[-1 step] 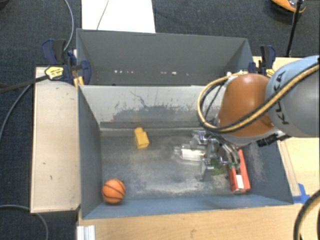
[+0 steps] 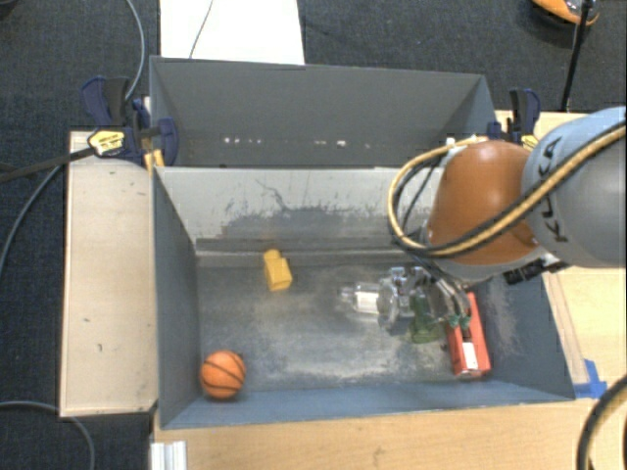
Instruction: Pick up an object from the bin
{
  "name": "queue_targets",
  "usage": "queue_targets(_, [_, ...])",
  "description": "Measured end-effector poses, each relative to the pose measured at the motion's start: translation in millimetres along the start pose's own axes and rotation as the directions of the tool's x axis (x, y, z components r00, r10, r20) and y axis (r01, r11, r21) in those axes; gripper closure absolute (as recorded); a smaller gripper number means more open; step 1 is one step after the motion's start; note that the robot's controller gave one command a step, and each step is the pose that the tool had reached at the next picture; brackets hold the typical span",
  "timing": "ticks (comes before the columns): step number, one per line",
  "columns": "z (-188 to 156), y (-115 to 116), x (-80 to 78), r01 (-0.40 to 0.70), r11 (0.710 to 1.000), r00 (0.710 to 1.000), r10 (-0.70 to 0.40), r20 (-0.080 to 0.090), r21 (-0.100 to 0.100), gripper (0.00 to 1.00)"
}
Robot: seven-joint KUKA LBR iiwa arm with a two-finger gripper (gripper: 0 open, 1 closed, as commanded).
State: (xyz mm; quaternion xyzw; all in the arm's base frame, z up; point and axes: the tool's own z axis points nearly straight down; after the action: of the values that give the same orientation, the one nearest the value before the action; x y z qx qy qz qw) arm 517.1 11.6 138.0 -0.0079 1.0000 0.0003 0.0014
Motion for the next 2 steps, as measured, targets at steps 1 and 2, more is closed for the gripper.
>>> queue_targets(1, [0.0,0.0,0.0,0.0,1.0,1.0,0.0,0.0,0.0,0.0])
queue_targets(2, [0.0,0.0,0.0,-0.001,1.0,1.0,0.001,0.0,0.0,0.0])
